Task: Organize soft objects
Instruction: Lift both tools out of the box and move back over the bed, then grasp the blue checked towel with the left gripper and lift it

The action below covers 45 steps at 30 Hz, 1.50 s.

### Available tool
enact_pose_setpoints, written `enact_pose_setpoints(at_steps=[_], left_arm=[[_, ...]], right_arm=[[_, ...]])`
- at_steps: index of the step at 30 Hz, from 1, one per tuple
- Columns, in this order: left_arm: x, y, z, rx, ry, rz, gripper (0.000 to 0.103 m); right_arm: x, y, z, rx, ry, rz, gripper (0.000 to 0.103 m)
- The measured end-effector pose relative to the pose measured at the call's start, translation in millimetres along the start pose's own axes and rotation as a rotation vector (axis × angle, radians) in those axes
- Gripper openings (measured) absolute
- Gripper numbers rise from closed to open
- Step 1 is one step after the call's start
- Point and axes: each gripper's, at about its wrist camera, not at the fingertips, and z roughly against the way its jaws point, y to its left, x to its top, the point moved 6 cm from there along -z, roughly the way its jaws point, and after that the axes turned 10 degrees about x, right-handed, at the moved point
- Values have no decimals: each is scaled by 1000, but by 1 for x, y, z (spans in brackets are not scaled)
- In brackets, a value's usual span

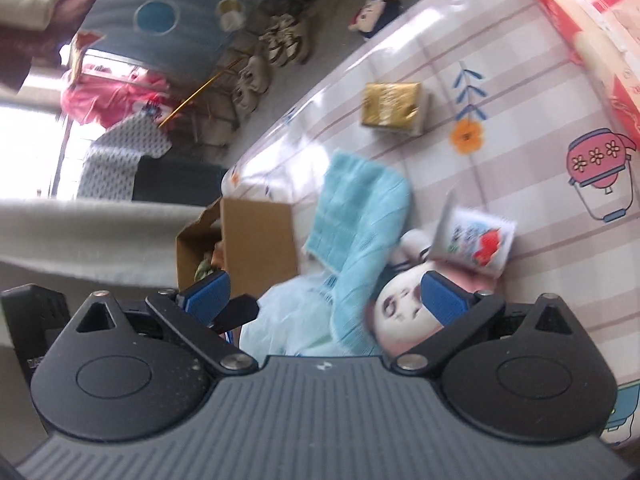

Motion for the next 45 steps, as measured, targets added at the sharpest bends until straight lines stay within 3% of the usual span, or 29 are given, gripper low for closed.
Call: enact_pose_setpoints(at_steps=[6,13,21,27,32,35,36,37,40,45], left_arm=[[22,-12,-73,103,150,-37,87],[32,-13,-130,90,305,50,88],[31,-18,-157,169,341,55,91],[32,-19,-166,183,360,92,92],[32,-18,-157,177,341,104,77],[37,-15,-150,192,328,109,53],[39,-14,-147,192,323,111,32],[42,-14,-144,171,327,123,18],[47,-13,-139,137,326,164,17],[73,-4,-101,109,180,217,16]], right_arm=[[30,-13,-7,24,-2,10,102],[44,-40,-11,37,9,-15,102],[44,-62,-15,33,32,-42,102],[47,-74,-14,26,30,-54,102],[51,-81,-15,22,29,-62,102],[52,-83,-16,23,28,-63,102],[52,-82,-16,24,28,-62,102],[52,-82,-17,25,29,-61,102],[52,-80,-16,29,34,-53,102],[53,-79,-14,33,36,-50,102]])
